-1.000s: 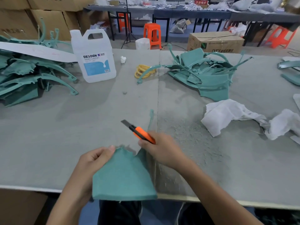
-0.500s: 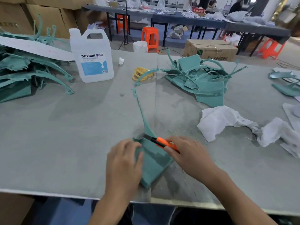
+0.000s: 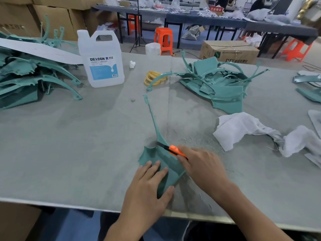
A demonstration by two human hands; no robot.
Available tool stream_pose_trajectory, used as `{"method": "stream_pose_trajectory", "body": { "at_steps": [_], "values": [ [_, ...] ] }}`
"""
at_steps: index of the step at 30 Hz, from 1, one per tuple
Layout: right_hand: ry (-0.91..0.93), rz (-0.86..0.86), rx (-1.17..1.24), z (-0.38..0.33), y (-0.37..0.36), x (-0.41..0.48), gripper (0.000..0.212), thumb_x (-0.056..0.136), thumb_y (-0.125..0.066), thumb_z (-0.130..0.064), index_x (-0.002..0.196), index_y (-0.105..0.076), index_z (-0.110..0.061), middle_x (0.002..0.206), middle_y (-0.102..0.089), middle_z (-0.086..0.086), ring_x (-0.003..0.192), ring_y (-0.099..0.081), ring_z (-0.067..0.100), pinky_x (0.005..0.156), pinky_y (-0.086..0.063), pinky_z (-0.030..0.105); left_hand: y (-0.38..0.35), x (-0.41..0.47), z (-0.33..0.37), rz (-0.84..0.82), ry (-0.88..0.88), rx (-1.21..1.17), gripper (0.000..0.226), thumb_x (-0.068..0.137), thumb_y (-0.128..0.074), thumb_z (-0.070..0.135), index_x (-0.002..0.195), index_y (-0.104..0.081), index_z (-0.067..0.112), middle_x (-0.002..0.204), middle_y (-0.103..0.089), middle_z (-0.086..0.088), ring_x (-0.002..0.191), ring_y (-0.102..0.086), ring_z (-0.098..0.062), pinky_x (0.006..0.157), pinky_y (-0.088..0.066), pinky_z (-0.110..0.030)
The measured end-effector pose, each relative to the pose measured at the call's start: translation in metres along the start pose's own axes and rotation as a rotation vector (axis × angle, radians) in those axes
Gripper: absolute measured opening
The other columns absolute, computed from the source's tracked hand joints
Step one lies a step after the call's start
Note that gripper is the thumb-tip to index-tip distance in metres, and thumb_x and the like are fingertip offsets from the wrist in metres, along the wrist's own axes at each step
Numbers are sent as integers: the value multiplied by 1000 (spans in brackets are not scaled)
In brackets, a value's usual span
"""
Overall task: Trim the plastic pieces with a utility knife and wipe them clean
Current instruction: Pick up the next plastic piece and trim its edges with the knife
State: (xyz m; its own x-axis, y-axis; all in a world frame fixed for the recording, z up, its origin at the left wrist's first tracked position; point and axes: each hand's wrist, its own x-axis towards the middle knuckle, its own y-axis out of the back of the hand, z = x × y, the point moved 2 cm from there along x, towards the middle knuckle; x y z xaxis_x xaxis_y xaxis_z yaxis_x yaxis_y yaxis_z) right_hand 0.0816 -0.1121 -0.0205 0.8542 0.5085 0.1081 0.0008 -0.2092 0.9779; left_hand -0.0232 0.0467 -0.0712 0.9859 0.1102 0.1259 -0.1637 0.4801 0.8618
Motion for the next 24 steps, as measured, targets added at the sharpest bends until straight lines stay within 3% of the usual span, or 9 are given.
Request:
{"method": "stream_pose_trajectory", "body": {
  "at_steps": [3, 6, 10, 17, 21, 24],
  "values": [
    [39, -24, 37, -5, -3, -5, 38, 102, -34, -55, 130, -56, -39, 85, -62, -10, 72, -59, 13, 63, -45, 28, 0, -1, 1, 21, 9, -21, 74, 84, -26, 74, 146, -46, 40, 159, -30, 20, 147, -6, 5, 121, 0, -18],
    [-4, -21, -3, 0, -1, 4, 38, 105, -33, -54, 134, -53, -41, 95, -65, -8, 85, -63, 17, 73, -51, 34, 0, -1, 1, 39, 10, -49, 67, 87, -37, 68, 144, -52, 36, 157, -36, 17, 142, -6, 9, 122, -8, -22],
    [18, -16, 1, -5, -3, 2, 38, 104, -34, -53, 131, -56, -39, 92, -65, -8, 82, -63, 18, 68, -48, 32, 0, -4, 1, 28, -16, -36, 63, 91, -39, 66, 148, -44, 40, 158, -25, 25, 141, 7, 15, 118, 3, -13],
    [-19, 11, -5, -3, -3, 4, 34, 105, -36, -51, 129, -56, -38, 90, -60, -8, 80, -61, 17, 64, -40, 29, 6, -6, 2, 4, -48, -53, 65, 88, -37, 54, 152, -38, 40, 161, -18, 25, 142, 10, 15, 116, 6, -9],
    [-5, 6, 39, -12, -7, -7, 36, 102, -36, -53, 126, -58, -38, 87, -60, -9, 77, -61, 17, 62, -35, 28, 6, -6, 3, -8, -63, -46, 60, 93, -45, 48, 152, -35, 39, 161, -15, 26, 142, 12, 14, 113, 9, -6],
    [-47, 18, 32, -5, -6, -4, 32, 103, -39, -52, 127, -57, -39, 93, -63, -9, 82, -64, 19, 64, -41, 31, 4, -6, 3, -9, -63, -45, 59, 93, -46, 47, 150, -37, 37, 162, -16, 25, 145, 9, 11, 112, 8, -5]
  ]
}}
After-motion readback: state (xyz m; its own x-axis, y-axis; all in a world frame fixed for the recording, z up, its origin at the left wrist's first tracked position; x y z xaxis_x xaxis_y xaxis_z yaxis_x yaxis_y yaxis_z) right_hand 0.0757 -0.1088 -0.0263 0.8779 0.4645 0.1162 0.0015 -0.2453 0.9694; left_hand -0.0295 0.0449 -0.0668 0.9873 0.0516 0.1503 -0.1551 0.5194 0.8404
